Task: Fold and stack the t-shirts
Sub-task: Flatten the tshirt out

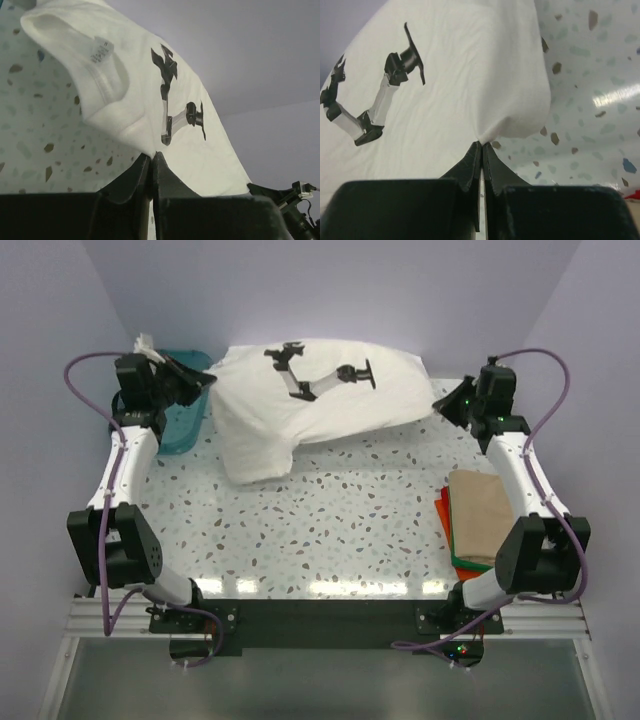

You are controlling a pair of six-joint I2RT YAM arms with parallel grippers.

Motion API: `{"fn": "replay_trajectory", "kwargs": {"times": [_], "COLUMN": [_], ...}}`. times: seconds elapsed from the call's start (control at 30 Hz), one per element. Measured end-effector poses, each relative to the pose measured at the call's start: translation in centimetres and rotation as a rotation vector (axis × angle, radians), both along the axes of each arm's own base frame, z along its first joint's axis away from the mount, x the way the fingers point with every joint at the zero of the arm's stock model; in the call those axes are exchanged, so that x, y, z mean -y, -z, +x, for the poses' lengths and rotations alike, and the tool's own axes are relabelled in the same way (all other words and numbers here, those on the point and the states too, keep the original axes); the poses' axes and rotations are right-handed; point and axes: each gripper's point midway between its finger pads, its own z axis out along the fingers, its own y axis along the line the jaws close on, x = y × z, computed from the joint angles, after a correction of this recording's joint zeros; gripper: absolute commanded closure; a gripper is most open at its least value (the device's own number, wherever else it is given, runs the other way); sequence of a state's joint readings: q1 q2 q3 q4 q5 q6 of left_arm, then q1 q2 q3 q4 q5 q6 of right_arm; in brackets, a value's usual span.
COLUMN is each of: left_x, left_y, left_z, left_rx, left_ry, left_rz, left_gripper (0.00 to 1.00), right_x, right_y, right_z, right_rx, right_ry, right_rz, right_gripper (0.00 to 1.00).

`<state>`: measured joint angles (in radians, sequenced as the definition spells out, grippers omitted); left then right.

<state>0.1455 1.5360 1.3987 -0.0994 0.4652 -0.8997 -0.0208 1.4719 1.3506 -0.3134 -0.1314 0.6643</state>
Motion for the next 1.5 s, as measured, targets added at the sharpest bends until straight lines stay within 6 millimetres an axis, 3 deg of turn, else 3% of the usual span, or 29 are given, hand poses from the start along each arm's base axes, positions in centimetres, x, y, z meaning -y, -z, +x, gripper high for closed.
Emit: {"fn": "replay_trajectory", "kwargs": {"times": [0.03,0.07,0.13,0.17,0.2,0.3,0.47,0.6,0.7,0.83,0.97,1.1,1.27,1.37,1.47,1.5], "left_x": [0.0,0.0,0.1,0.2,0.3,0.1,0.5,2.7,3.7,1.8,0.1,-0.3,0.0,0.2,0.5,0.5], "left_y": [3.0,5.9,10.5,12.7,14.5,19.1,20.9,21.6,24.3,28.1,29.1,30.4,30.4,30.4,30.5,30.6], "left_z": [-0.3,-0.7,-1.6,-2.1,-2.6,-5.4,-10.5,-13.8,-16.2,-18.5,-18.5,-18.4,-16.1,-15.4,-14.9,-14.7], "left_rx": [-0.066,-0.130,-0.237,-0.291,-0.332,-0.451,-0.497,-0.477,-0.524,-0.633,-0.660,-0.690,-0.649,-0.626,-0.615,-0.612], "left_ry": [-0.001,0.000,0.000,0.003,0.004,-0.032,-0.096,-0.108,-0.106,-0.187,-0.265,-0.285,-0.291,-0.291,-0.289,-0.290], "left_rz": [-0.006,-0.009,-0.020,-0.021,-0.022,-0.011,0.050,0.150,0.212,0.297,0.359,0.388,0.378,0.365,0.348,0.342], "left_gripper": [0.73,0.68,0.57,0.54,0.52,0.48,0.48,0.49,0.49,0.49,0.47,0.47,0.47,0.51,0.61,0.71], "right_x": [0.1,0.2,0.0,-0.1,-0.3,-0.4,-0.3,0.1,0.1,0.1,0.1,0.1,0.1,0.1,0.1,0.1], "right_y": [2.9,5.6,10.2,11.6,13.3,15.7,16.0,15.5,15.7,16.3,16.3,16.3,16.5,16.5,16.5,16.5], "right_z": [-0.3,-0.6,-1.3,-1.6,-1.9,-3.3,-5.3,-6.2,-6.5,-7.0,-7.1,-7.2,-7.3,-7.3,-7.3,-7.3], "right_rx": [-0.068,-0.131,-0.241,-0.277,-0.318,-0.378,-0.386,-0.367,-0.366,-0.382,-0.379,-0.378,-0.381,-0.381,-0.380,-0.380], "right_ry": [0.002,0.003,-0.008,-0.014,-0.022,-0.037,-0.042,-0.033,-0.035,-0.038,-0.042,-0.043,-0.043,-0.042,-0.041,-0.040], "right_rz": [0.002,0.004,0.019,0.020,0.027,0.024,0.003,-0.020,-0.026,-0.027,-0.029,-0.029,-0.030,-0.030,-0.032,-0.032], "right_gripper": [1.00,0.96,0.75,0.67,0.51,0.36,0.36,0.37,0.37,0.38,0.38,0.38,0.39,0.39,0.39,0.39]}}
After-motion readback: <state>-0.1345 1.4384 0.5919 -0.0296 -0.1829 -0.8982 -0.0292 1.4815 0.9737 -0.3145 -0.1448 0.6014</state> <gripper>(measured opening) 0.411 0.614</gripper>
